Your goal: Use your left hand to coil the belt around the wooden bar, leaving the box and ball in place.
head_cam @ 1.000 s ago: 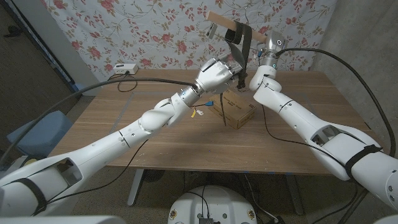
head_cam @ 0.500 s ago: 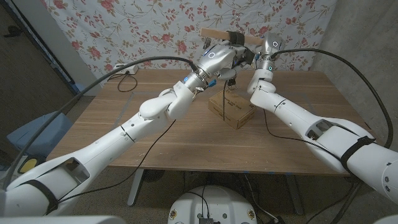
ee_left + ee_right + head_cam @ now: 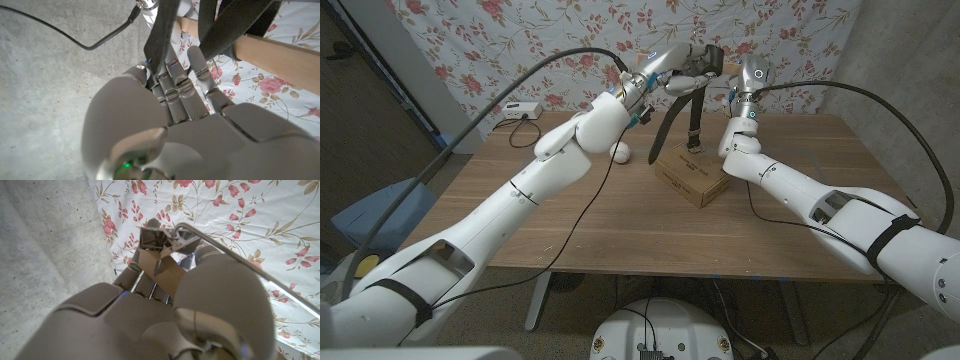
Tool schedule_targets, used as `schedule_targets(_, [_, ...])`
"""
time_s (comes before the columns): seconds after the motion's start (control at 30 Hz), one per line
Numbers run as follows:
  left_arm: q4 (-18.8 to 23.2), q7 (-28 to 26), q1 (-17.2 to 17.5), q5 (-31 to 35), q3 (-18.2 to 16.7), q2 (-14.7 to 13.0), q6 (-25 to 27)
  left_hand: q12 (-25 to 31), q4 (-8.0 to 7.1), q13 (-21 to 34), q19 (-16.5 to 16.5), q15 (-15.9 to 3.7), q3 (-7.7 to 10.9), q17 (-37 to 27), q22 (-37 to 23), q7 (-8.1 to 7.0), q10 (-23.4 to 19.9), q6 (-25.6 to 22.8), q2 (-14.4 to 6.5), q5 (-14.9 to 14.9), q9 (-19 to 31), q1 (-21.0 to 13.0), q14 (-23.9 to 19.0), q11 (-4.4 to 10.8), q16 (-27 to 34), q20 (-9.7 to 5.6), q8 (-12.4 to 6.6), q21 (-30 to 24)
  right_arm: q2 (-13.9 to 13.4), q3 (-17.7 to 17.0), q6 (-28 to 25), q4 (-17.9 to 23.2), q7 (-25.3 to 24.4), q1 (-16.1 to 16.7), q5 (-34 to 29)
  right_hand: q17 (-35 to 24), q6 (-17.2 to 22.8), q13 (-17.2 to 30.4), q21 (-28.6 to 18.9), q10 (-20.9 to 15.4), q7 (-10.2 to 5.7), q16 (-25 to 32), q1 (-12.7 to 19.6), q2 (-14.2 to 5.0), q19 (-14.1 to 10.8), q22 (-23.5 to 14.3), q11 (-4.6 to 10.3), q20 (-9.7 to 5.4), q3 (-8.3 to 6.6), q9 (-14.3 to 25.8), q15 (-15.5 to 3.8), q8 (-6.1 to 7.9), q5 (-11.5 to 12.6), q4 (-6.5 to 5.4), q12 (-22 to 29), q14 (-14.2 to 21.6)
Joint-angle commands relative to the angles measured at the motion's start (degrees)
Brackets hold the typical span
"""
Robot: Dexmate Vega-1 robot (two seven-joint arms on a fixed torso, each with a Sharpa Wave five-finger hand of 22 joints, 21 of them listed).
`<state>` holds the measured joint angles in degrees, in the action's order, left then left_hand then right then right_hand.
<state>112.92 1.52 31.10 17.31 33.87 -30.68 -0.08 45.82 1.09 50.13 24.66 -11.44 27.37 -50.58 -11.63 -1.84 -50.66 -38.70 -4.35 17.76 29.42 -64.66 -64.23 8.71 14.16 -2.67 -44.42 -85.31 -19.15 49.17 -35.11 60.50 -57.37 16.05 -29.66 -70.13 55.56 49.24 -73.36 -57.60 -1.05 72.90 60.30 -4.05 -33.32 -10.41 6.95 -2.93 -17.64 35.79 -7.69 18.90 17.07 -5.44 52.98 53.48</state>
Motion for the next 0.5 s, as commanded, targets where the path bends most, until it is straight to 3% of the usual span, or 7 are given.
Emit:
schedule_targets(0.03, [0.92,6.52,-4.36,-30.44,-4.36,1.88,11.25,-0.17,1.01,0.25,0.32,0.41,0.49,0.00,-0.11,2.57,-0.80,-3.14,-4.79,-0.93,-0.26,-5.15,-0.32,0.10,0.26,-0.21,0.55,-0.73,-1.37,1.59,3.15,-1.43,-3.00,0.19,-1.65,-0.58,0.28,0.47,0.05,0.28,-0.25,1.48,3.89,-4.43,0.30,0.00,0.32,-7.55,-0.33,0.38,-4.68,0.15,-0.01,-0.17,0.48,-0.18])
schedule_targets(0.23, [-0.03,5.43,-6.98,-36.87,-5.15,2.49,15.37,-0.89,1.76,-1.17,0.48,0.60,0.87,0.42,-0.06,2.85,-1.84,-3.90,-4.91,-2.60,-1.15,-5.25,-0.95,0.05,0.50,-0.44,1.09,-1.67,-1.77,1.80,7.55,-3.90,-6.63,0.20,-3.15,-0.60,0.32,0.32,0.22,0.31,-0.56,1.54,3.78,-4.31,0.62,0.01,0.24,-7.75,-0.35,0.38,-4.69,0.03,-0.02,-0.25,0.40,-0.41])
schedule_targets(0.5, [-1.63,3.23,-11.34,-42.72,-5.06,3.19,20.47,-2.50,3.08,-4.11,0.70,0.80,1.54,0.84,0.03,4.14,-3.04,-4.61,-4.94,-5.33,-2.82,-5.41,-1.54,-0.42,0.86,-0.33,2.55,-2.82,0.52,-5.56,14.63,-7.84,-6.63,2.80,-15.67,-0.61,0.19,0.82,0.79,0.60,-1.09,1.60,3.44,-4.08,1.78,0.02,0.40,-8.01,-0.22,0.58,-4.70,-0.08,0.05,-0.53,0.60,-0.82])
